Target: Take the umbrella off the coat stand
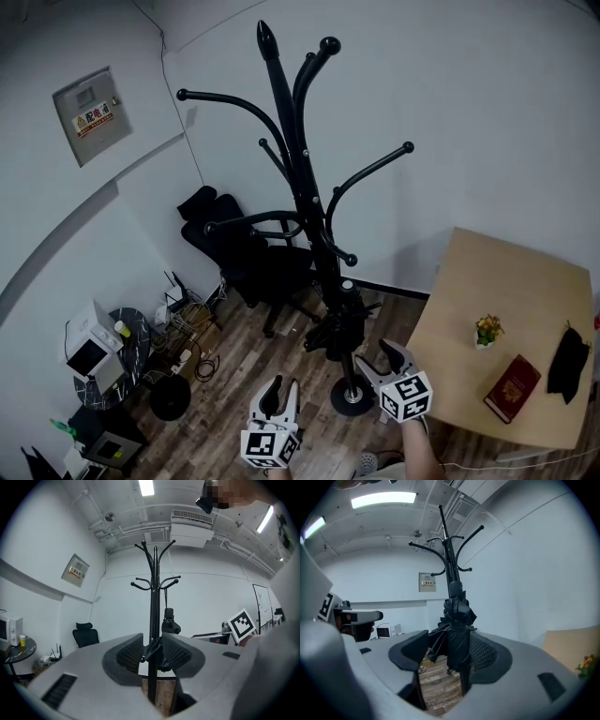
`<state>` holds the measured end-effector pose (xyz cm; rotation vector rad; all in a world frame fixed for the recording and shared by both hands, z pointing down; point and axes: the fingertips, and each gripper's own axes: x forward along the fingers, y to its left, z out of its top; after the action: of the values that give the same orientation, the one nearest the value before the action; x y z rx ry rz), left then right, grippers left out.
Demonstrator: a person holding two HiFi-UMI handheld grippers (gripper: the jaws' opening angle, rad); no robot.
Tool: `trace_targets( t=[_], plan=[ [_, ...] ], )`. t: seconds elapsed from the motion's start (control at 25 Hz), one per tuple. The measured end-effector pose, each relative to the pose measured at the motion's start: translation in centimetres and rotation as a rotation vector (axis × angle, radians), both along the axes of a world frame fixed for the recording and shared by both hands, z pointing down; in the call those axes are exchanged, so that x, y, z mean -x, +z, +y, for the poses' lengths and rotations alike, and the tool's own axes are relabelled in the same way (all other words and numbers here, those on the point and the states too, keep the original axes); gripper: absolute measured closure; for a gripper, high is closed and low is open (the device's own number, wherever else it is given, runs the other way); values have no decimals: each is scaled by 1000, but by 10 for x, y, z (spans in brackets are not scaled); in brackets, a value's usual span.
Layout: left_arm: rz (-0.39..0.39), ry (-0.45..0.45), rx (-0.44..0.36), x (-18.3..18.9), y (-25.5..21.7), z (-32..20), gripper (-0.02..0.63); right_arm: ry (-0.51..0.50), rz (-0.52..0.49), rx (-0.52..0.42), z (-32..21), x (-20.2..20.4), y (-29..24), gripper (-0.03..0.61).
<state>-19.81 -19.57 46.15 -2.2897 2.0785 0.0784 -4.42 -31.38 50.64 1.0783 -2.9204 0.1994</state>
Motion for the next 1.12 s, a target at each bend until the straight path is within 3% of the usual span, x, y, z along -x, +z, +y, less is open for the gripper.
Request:
trace_targets(
  t=[0.24,0.52,0.88,1.12],
  plan=[
    [-39,47,-13,-6,0,-38,479,29,-40,-2,-30,-3,-3,291],
    [-43,108,38,-23,14,-56,479,12,-19,19,-33,6,16,295],
    [-13,106,6,10,10,-77,483,35,-48,37,-53,15,11,293],
    [-5,160,-33,30,-19,-113,494,66,-182,40,-74,24,-23,290]
  ],
)
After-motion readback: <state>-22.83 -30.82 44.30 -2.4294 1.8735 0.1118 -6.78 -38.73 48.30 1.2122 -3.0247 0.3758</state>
